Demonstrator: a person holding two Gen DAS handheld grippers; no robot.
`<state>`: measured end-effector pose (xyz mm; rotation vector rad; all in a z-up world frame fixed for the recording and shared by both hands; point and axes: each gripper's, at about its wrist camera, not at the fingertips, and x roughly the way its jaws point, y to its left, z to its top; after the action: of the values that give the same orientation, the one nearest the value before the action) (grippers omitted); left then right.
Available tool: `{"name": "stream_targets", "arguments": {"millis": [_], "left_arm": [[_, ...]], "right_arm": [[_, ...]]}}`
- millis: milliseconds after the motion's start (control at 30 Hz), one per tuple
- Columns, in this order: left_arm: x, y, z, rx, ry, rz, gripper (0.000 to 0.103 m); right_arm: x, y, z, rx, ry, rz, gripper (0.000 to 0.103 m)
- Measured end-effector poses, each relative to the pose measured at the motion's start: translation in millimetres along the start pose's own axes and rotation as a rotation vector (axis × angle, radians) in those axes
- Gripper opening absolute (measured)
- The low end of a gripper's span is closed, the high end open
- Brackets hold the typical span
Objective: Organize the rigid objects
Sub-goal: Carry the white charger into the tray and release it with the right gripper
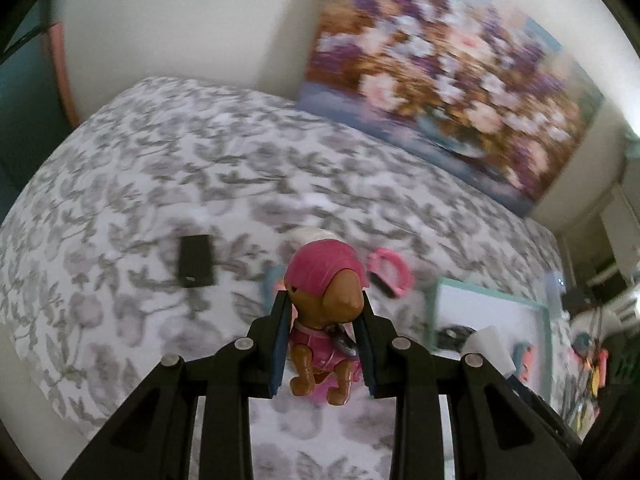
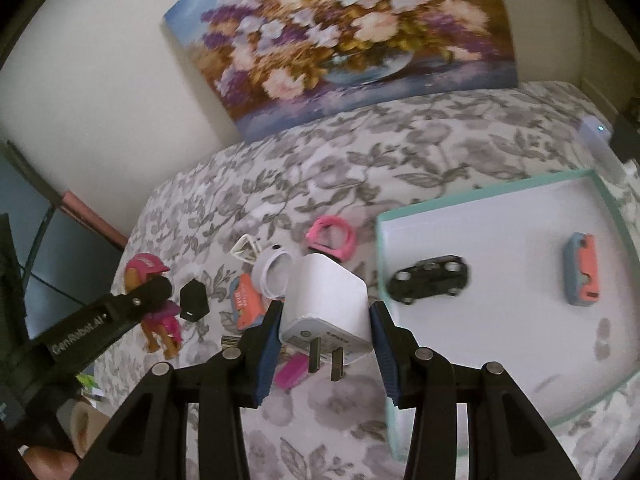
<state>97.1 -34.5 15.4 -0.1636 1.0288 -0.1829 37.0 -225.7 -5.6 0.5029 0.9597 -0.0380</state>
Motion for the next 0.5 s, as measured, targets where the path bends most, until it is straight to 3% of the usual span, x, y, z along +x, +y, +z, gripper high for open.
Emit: {"name": "stream_targets", "arguments": {"millis": [333,500], "left_arm": [[6.2,-65.4,-21.6,0.112,0.082,-0.14,0.032],[15.3,-94.0,-37.3,0.178,0.128,-0.151,0.032]], "right_arm": [[-25.6,-65.9,3.8,0.093,-0.012,-0.095,0.046],[-26.8,-106.9,2.3,0.183,0.008,-0.171,0.046]]}}
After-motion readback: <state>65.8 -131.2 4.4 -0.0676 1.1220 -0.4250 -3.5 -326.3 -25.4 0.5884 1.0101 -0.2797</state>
